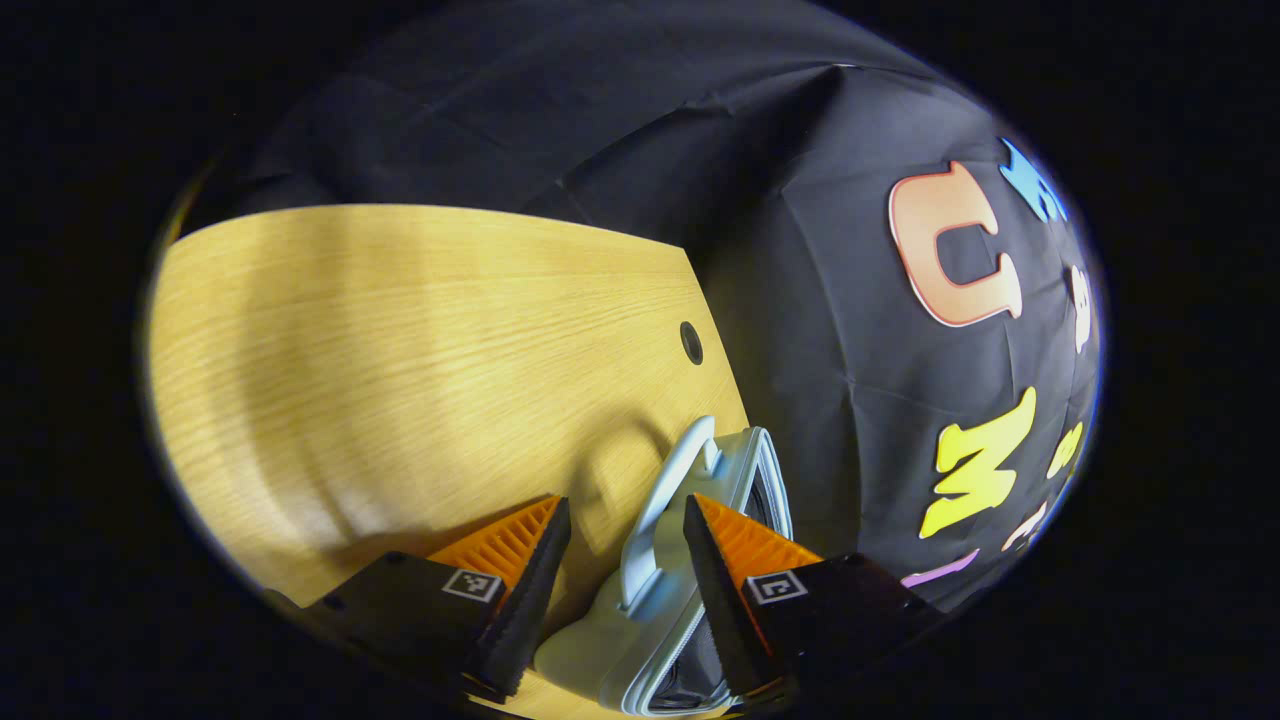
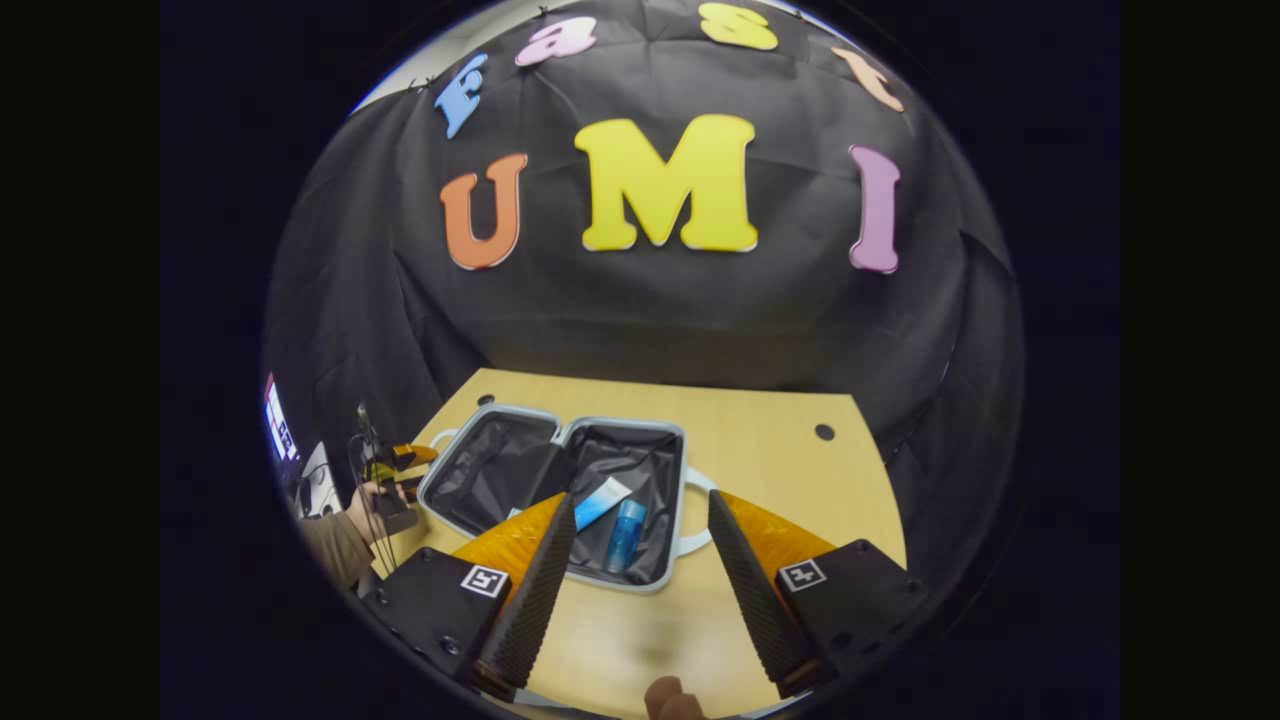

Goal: First open the suitcase, pack the skin care products into it, and then close the suitcase.

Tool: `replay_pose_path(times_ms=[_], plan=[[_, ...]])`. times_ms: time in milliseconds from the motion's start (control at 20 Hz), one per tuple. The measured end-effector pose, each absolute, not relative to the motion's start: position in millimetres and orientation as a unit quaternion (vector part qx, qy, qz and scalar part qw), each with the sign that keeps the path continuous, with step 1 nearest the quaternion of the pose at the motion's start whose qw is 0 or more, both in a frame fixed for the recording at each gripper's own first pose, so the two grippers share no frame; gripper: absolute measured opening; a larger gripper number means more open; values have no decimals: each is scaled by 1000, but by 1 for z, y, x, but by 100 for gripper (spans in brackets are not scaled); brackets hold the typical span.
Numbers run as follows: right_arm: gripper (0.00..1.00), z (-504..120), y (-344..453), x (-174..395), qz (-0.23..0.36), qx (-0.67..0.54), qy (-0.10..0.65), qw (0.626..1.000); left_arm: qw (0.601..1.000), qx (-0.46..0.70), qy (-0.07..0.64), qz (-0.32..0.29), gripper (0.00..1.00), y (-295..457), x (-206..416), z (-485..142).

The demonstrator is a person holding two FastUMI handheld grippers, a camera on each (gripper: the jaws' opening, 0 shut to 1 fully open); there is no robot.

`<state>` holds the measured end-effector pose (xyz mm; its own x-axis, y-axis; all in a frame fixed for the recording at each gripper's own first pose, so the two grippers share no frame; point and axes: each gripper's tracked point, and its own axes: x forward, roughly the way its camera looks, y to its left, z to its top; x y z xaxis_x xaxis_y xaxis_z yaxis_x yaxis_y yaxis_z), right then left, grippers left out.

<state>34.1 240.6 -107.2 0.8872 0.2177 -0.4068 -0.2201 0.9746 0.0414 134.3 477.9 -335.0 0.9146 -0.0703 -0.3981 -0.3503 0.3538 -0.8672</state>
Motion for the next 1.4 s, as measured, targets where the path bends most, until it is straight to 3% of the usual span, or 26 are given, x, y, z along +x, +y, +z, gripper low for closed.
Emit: replay_pose_path(times_ms=[50, 100, 150, 200, 450, 950, 1400], plan=[[80, -100, 233, 30, 105, -2, 201, 974, 800, -562, 191, 91, 66, 475, 136, -339], [80, -96, 230, 27, 103, -2, 197, 975, 797, -564, 193, 97, 60, 474, 137, -342], [79, -93, 222, 23, 96, -5, 193, 977, 793, -570, 188, 101, 43, 474, 139, -339], [80, -90, 218, 21, 95, -5, 187, 978, 790, -575, 183, 109, 20, 474, 140, -335], [81, -80, 195, 20, 92, 2, 169, 981, 828, -507, 195, 140, 15, 472, 142, -317], [80, -56, 135, 23, 117, 26, 136, 983, 943, -296, 103, 111, 12, 402, 128, -143], [81, -52, 112, 9, 163, 21, 120, 979, 978, -103, 57, 174, 12, 295, 105, -77]])
